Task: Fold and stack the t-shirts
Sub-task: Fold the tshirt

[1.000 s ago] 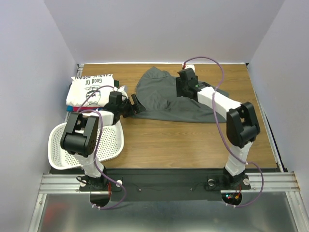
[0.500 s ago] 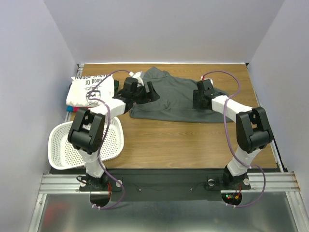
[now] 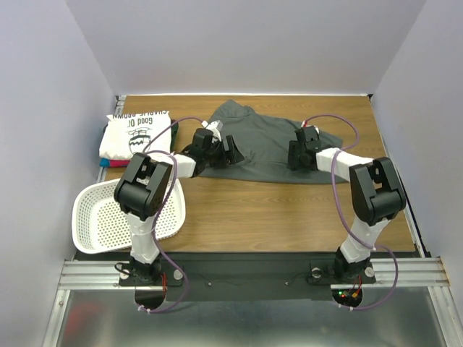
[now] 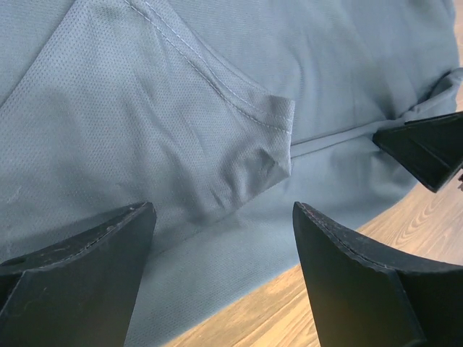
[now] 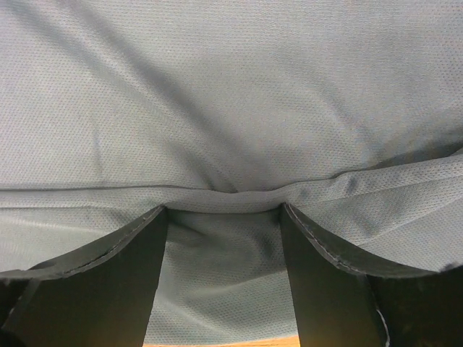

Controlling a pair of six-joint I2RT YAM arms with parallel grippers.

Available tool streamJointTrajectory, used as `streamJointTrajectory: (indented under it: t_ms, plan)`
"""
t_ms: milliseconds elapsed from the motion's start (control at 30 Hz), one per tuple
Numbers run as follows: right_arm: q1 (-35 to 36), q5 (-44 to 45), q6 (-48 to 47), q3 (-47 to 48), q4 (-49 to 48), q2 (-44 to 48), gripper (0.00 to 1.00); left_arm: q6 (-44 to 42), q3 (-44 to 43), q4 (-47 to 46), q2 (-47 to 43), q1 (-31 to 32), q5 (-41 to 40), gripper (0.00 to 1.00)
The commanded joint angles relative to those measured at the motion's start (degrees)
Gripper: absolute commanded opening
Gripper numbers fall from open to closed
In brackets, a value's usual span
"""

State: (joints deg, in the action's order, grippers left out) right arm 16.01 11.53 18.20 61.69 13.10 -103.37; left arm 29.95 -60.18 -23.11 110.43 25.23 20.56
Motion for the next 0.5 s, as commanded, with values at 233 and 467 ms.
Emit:
streamJointTrajectory:
  t_ms: [233, 467]
  plan:
    - [-0.45, -11.09, 6.05, -12.55, 5.25, 7.48, 0.69, 0.01, 15.08, 1.41, -5.31, -0.01, -4.74, 0.90]
    - [-0.28, -13.98, 9.05, -17.82, 9.91, 15.29, 0.69, 0.02, 20.54, 1.76, -8.73, -0.01, -5.53, 0.90]
